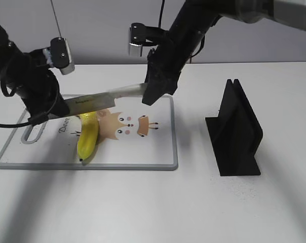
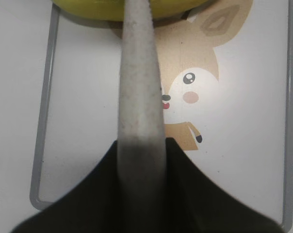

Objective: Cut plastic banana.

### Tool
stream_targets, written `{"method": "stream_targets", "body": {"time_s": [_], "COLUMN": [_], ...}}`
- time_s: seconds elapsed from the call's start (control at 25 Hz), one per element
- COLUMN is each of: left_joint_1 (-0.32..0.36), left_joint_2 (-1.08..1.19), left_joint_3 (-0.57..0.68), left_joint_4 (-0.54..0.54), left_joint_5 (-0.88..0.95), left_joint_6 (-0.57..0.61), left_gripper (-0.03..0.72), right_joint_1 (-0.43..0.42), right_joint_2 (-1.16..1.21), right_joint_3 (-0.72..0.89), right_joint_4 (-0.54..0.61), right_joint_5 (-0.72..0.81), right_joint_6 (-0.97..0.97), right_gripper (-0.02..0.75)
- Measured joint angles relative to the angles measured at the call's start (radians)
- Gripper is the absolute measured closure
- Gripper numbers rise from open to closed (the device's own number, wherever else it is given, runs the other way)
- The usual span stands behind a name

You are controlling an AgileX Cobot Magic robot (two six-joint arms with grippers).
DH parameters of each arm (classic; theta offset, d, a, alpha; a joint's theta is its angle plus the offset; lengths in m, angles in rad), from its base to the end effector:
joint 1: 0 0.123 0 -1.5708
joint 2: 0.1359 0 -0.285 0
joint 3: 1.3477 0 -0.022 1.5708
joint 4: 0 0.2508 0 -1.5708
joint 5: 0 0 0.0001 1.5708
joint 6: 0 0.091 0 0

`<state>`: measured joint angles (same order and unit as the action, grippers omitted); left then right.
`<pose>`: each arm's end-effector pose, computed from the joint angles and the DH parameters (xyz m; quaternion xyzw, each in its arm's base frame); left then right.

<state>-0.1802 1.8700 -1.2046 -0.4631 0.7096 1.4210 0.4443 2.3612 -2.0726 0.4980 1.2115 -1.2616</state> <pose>0.3602 -0.0926 0.1806 0.5863 0.7795 -0.0606 0.2120 0.4288 0.2492 0.1859 -0.6829 0.6869 0.1869 0.1642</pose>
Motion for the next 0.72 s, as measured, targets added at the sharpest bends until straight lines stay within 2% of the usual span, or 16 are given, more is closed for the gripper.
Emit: {"method": "stream_targets", "body": {"time_s": [0.72], "left_joint_1": [-0.001], "left_joint_2": [0.114], "left_joint_3": [-0.014], "left_joint_4": [-0.02], "left_joint_5": [-0.016], "left_joint_6": [0.005], "left_gripper": [0.668], "right_joint_1": [-0.001], "right_joint_2": [0.063], "right_joint_3": [-0.006], "right_joint_4": [-0.01], "right_joint_5": [-0.021], "right_joint_6": [-0.001], "right_gripper": [0.54]}}
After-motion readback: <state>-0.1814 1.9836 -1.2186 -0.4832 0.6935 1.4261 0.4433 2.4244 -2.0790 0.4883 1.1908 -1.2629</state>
